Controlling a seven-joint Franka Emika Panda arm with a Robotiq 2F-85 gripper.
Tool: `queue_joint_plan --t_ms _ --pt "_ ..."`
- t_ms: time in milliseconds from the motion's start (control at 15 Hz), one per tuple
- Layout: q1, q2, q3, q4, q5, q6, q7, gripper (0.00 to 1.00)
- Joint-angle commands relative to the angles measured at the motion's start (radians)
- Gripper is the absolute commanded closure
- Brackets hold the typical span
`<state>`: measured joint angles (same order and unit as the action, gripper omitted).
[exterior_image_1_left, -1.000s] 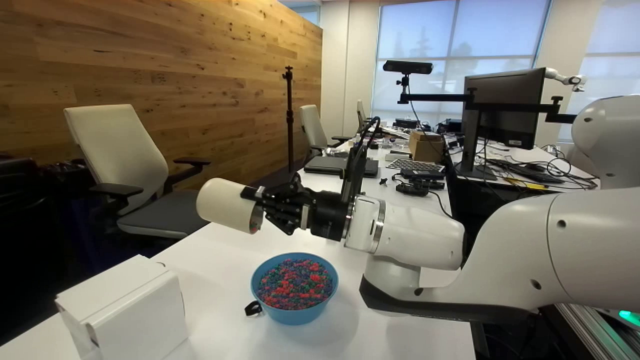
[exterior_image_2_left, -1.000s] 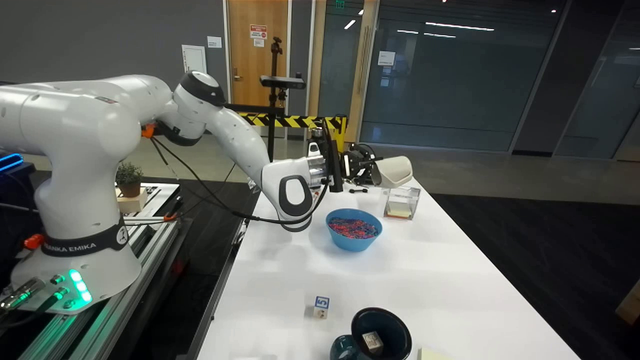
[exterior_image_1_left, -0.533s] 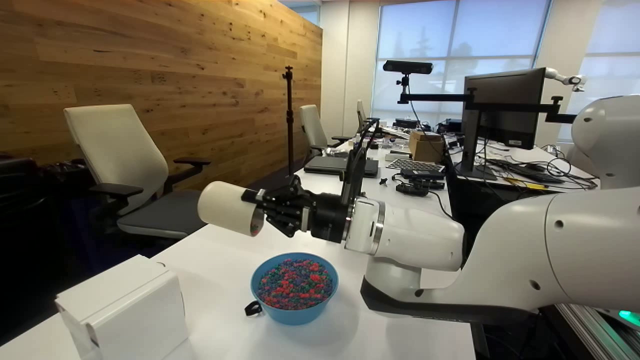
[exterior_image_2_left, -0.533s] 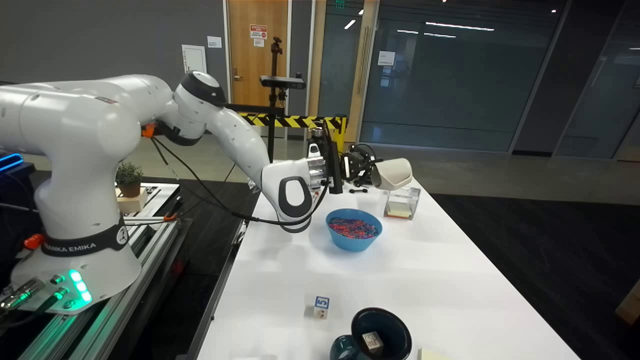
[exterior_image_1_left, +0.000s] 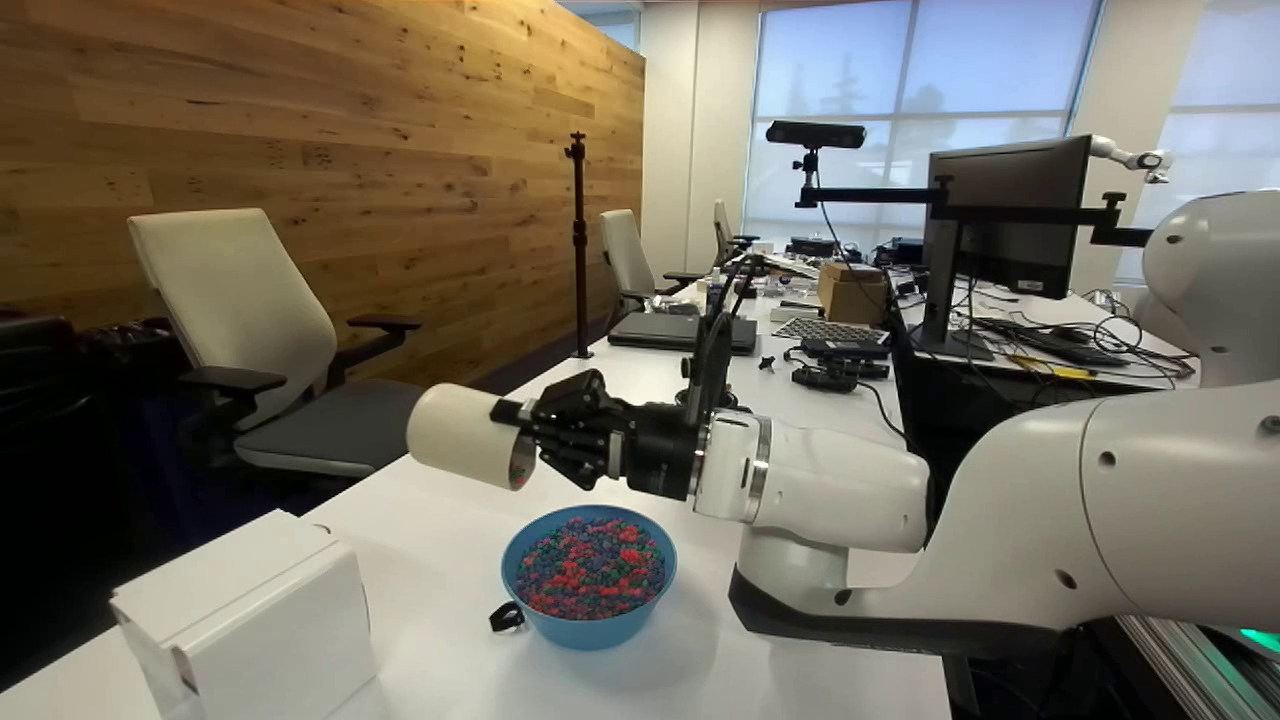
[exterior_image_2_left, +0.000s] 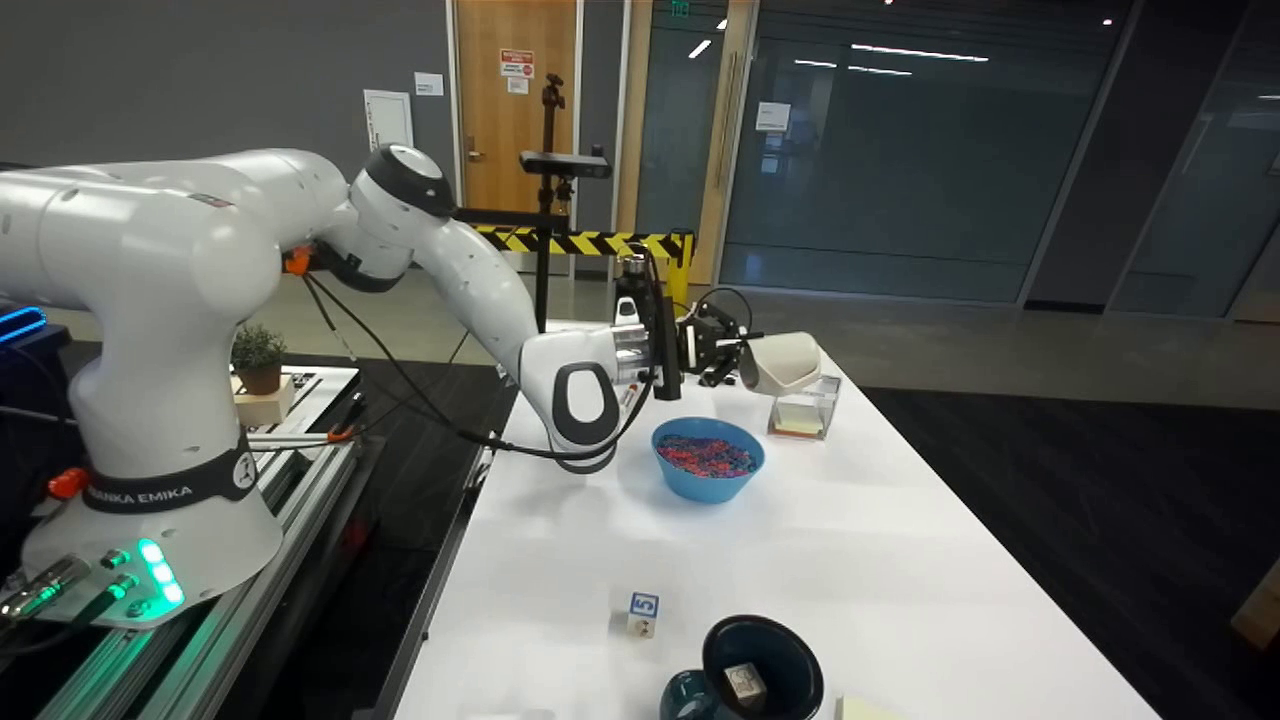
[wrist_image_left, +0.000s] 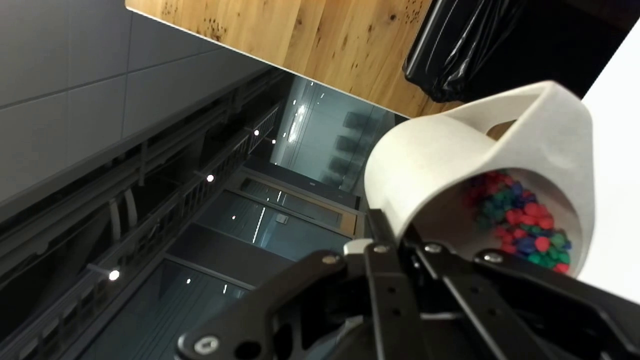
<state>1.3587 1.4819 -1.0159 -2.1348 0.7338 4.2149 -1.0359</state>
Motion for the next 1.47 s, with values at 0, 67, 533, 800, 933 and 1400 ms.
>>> queue_joint_plan --t_ms 0,67,533,800,933,1400 --pt "-0.003 0.015 -0.012 0.019 0.053 0.028 -0.050 0.99" --pt "-0.002 0.005 -0.013 0.020 0.056 0.028 -0.064 0.99" --pt "-0.003 0.005 -0.024 0.025 0.078 0.028 -0.102 0.99" --pt "-0.001 0.005 -0.034 0.031 0.105 0.028 -0.125 0.99" --pt "0.000 0.005 -0.038 0.031 0.113 0.028 -0.129 0.99" --pt "0.000 0.004 -0.043 0.039 0.129 0.028 -0.137 0.99"
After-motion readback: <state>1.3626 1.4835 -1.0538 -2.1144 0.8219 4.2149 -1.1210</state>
